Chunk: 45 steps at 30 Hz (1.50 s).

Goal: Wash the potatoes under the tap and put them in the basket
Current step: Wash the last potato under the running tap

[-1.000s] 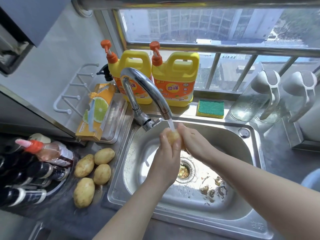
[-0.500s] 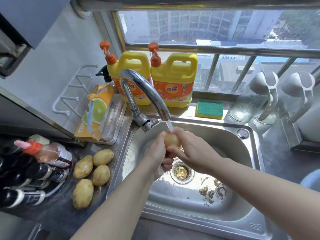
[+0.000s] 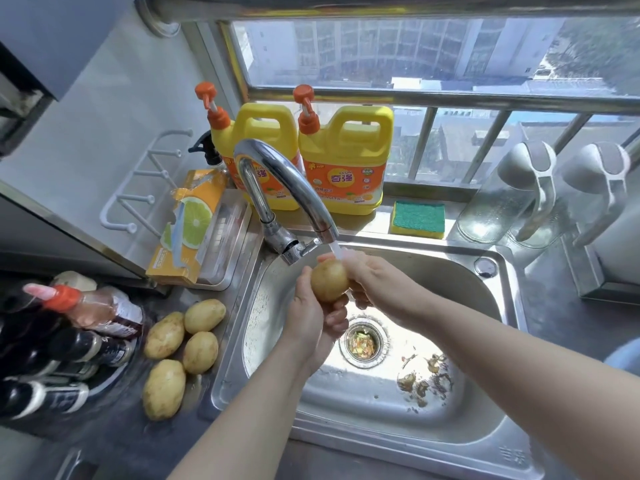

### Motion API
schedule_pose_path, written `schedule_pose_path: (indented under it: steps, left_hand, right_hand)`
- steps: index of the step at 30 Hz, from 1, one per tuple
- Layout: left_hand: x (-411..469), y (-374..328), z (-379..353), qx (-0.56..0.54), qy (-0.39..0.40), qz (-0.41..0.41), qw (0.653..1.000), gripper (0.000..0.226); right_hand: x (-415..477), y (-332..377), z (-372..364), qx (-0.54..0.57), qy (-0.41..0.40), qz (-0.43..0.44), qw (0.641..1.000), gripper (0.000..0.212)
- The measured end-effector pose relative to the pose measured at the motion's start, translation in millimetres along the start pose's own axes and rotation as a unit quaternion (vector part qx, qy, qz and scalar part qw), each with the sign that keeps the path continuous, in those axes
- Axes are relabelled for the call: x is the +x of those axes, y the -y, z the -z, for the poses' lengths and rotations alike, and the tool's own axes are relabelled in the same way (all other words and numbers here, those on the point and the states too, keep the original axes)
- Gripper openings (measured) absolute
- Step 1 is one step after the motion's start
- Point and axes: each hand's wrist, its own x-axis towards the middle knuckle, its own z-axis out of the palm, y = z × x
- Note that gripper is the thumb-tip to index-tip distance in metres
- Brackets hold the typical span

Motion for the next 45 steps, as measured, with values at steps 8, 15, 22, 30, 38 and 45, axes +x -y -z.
schedule_pose_path:
  steps: [8, 15, 22, 30, 38, 45]
  left_hand:
    - [3.3, -14.6, 1.1, -0.025, 0.024, 0.141, 0.989, 0.047]
    - [4.6, -16.2, 0.3, -0.002, 0.022, 0.178, 0.984, 0.049]
    - [6.8, -8.4, -1.7, 0.125, -0.065, -0.023, 0.990, 0.055]
    - [-1.3, -1.2, 2.5, 0.275, -0.053, -0.153, 0.948, 0.031]
    - [-2.1, 2.5, 6.5, 0.303, -0.044, -0.184, 0.934, 0.032]
    - [6.0, -3.7, 11.6, 0.278, -0.026, -0.133, 0.951, 0.029]
  right_hand:
    - [-2.7, -0.2, 9.1, -0.093, 0.035, 0.066, 0.993, 0.027]
    - [-4.2, -4.2, 27.3, -0.006, 0.118, 0.034, 0.992, 0.032]
    - [-2.5, -10.1, 26.9, -0.033, 0.102, 0.039, 0.993, 0.041]
    - [-0.3, -7.5, 21.3, -0.175, 0.051, 0.035, 0.983, 0.039]
    - [-5.5, -10.4, 1.9, -0.194, -0.091, 0.067, 0.974, 0.027]
    - [-12.2, -5.1, 11.4, -0.228, -0.009, 0.078, 0.971, 0.048]
